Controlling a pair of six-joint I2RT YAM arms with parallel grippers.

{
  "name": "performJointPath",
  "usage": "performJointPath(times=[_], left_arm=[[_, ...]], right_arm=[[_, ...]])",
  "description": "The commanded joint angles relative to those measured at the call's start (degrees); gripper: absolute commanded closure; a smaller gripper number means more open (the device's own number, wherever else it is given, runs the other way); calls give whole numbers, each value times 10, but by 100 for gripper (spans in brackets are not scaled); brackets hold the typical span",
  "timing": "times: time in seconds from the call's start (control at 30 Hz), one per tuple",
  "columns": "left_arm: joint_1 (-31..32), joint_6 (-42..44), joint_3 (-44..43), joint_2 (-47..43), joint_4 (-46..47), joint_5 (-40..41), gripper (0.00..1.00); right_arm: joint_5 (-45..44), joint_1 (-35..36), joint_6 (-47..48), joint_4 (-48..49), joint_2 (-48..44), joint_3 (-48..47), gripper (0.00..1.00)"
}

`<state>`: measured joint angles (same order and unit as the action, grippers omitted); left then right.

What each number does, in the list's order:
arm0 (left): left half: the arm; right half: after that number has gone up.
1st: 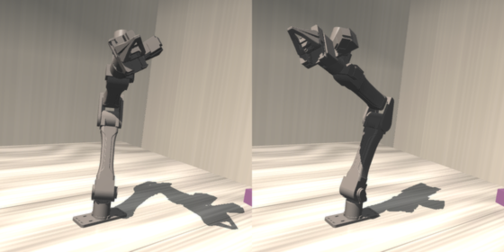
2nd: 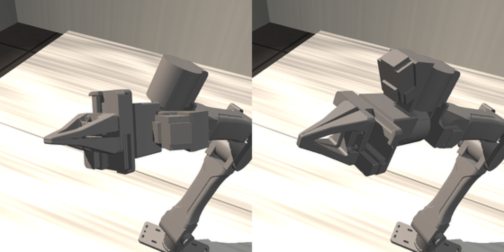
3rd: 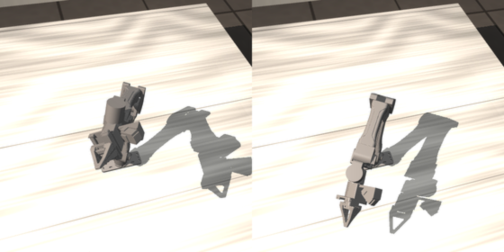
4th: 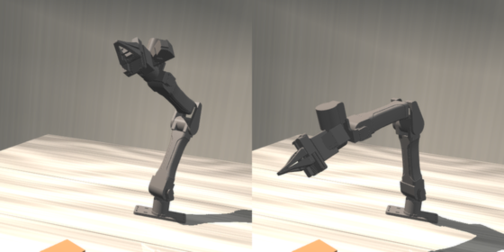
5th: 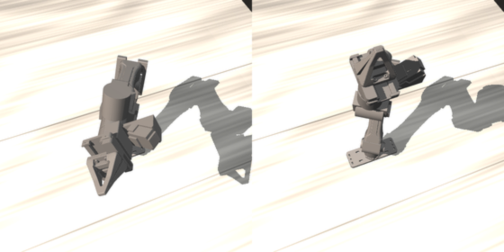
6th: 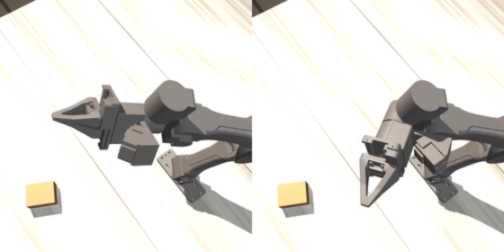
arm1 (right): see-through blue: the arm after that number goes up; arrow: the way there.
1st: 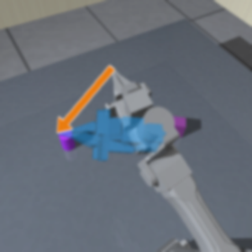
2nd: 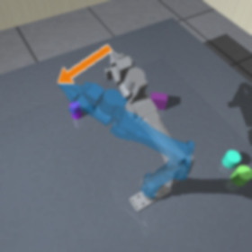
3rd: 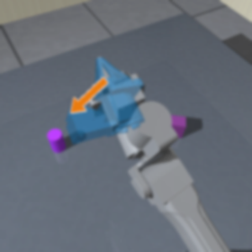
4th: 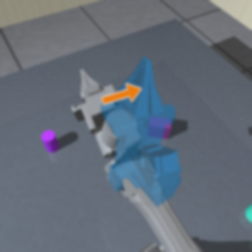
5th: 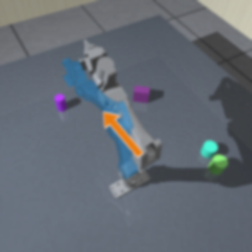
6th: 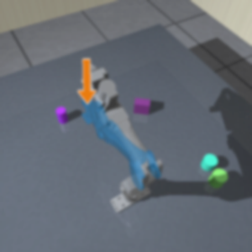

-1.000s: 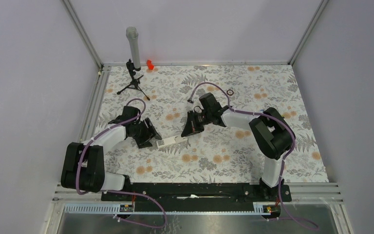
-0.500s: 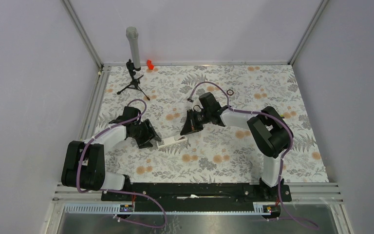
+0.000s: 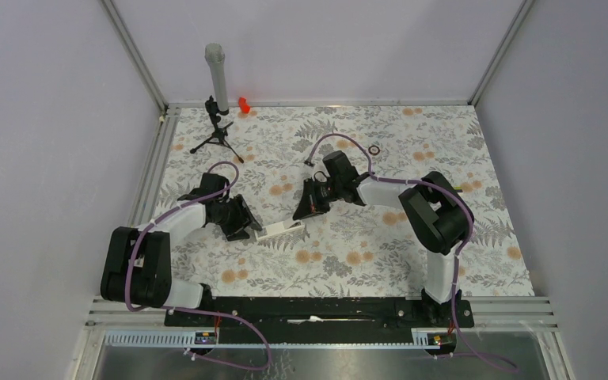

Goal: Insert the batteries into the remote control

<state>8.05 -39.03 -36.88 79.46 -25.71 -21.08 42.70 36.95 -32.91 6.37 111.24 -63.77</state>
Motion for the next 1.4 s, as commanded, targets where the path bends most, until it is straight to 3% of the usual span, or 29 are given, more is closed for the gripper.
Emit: performJointPath(times=[0.0, 0.13, 0.5, 0.73, 1.37], left_arm=[[-2, 1, 8, 10, 28, -24, 51], [-2, -5, 10, 17, 35, -22, 53], [-3, -1, 0, 21, 37, 0, 53], [-2, 2, -2, 24, 37, 3, 53], [-3, -2, 0, 32, 47, -9, 53]], right_arm=[[-7, -3, 4, 15, 13, 6, 100], [-25, -3, 6, 5, 16, 12, 100], [-74, -3, 26, -119, 27, -47, 85], [-85, -3, 23, -166, 35, -73, 81], [-67, 8, -10, -170, 47, -87, 72]])
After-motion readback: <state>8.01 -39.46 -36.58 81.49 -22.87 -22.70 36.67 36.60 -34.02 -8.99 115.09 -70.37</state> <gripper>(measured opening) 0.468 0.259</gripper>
